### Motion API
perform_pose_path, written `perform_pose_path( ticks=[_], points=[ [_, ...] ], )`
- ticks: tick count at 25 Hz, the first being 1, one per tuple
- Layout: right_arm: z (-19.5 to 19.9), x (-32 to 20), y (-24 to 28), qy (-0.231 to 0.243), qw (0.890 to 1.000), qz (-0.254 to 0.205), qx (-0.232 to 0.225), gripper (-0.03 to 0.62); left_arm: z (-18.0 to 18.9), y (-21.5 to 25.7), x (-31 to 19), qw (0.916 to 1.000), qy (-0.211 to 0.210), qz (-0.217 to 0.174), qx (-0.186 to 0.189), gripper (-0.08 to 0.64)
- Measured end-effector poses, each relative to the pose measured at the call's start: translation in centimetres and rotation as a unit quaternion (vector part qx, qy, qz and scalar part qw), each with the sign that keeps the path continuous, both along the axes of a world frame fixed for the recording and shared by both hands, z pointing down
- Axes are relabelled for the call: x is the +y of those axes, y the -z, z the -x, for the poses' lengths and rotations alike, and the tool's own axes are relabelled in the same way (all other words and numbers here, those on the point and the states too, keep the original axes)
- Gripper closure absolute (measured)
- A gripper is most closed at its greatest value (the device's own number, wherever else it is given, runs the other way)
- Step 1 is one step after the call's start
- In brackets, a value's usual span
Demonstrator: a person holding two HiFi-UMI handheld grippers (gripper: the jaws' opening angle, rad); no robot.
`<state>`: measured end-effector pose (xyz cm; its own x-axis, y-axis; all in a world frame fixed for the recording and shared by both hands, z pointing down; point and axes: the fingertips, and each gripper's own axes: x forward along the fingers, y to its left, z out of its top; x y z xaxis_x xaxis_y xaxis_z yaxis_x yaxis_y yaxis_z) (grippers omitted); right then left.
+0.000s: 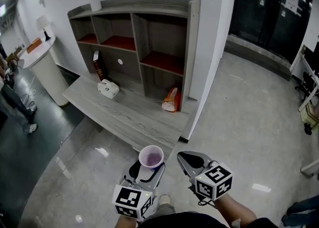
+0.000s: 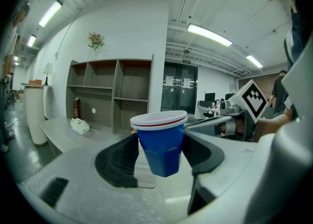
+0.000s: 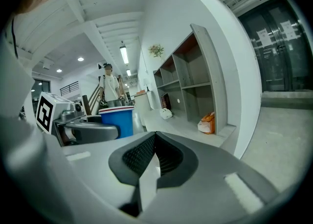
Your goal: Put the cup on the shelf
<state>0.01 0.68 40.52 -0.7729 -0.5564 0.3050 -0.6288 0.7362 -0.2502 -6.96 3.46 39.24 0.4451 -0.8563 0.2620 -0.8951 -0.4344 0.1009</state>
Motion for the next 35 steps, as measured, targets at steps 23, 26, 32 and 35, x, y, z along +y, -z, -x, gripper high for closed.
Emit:
perform_pose_path(
  ticks=[23,26,32,35],
  points=[
    [7.6,-7.5,-1.4,0.000,0.999,-0.001,0.042,0.592,8.6,-1.7,-7.7,0.9999,0.010,-0.002,0.011,0.287],
    [8.2,-9.4,-1.2,0.006,0.999,-0.009,0.033,0.592,8.6,-1.3,-9.6,0.9999,0.010,-0.008,0.003,0.287],
    [9.6,-13.6,-0.2,0.016,0.999,-0.020,0.020,0.592,8.8,0.6,-14.0,0.9996,0.009,-0.025,-0.003,0.287],
    [10.0,-15.5,0.3,0.020,0.999,-0.024,0.016,0.592,8.5,1.1,-16.2,0.9994,0.001,-0.030,-0.016,0.287]
  ],
)
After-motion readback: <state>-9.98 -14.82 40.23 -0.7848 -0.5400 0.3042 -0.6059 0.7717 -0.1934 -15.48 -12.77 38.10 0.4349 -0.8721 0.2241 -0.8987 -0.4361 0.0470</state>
